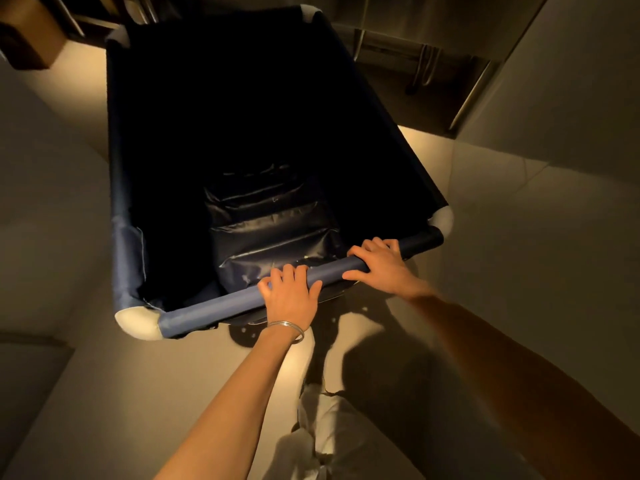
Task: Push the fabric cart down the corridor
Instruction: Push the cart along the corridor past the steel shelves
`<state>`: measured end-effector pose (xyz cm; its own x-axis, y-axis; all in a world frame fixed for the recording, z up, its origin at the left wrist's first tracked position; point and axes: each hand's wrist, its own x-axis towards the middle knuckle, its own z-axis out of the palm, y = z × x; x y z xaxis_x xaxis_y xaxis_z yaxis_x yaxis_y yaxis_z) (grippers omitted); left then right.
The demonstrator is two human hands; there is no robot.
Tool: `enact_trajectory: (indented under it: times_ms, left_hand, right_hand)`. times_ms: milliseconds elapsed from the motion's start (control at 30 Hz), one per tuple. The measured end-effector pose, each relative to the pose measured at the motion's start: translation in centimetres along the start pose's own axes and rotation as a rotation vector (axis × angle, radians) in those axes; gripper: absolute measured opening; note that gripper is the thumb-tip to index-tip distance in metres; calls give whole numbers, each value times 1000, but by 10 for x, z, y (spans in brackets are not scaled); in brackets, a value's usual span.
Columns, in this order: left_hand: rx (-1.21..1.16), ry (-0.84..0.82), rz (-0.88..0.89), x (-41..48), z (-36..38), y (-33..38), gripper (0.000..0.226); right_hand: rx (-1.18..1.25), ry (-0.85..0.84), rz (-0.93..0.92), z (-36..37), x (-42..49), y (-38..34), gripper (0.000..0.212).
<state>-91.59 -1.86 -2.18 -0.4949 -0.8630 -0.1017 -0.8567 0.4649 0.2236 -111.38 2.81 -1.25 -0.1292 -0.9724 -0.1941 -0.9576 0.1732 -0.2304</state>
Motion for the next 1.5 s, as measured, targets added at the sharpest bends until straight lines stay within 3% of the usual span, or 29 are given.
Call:
enact_trajectory:
  times_ms: [133, 267, 433, 567, 733, 1133, 1333, 1500]
  left_hand:
    - [-62, -26, 0, -38, 2, 13, 40]
    - [-76, -45, 5, -79, 9, 21, 39]
    - [-33, 31, 37, -127, 19, 28, 35]
    - [-4, 17, 46, -147, 20, 27, 48]
    - [-38, 13, 84, -150, 19, 17, 43]
    - [45, -8, 148, -63, 3, -10, 47]
    - [65, -43, 124, 11, -8, -13, 50]
    - [125, -45, 72, 79, -13, -6, 50]
  right_hand:
    - [-16, 9, -11, 7, -36, 1, 74]
    - [-40, -31, 13, 15, -78, -4, 56]
    - [-34, -10, 29, 25, -131, -14, 74]
    - [-56, 45, 52, 35, -157, -22, 72]
    - [-66, 109, 63, 45, -164, -30, 67]
    - [-93, 168, 144, 32, -94, -36, 76]
    - [-77, 115, 159, 15, -25, -18, 51]
    - [-94, 80, 145, -4, 39, 5, 50]
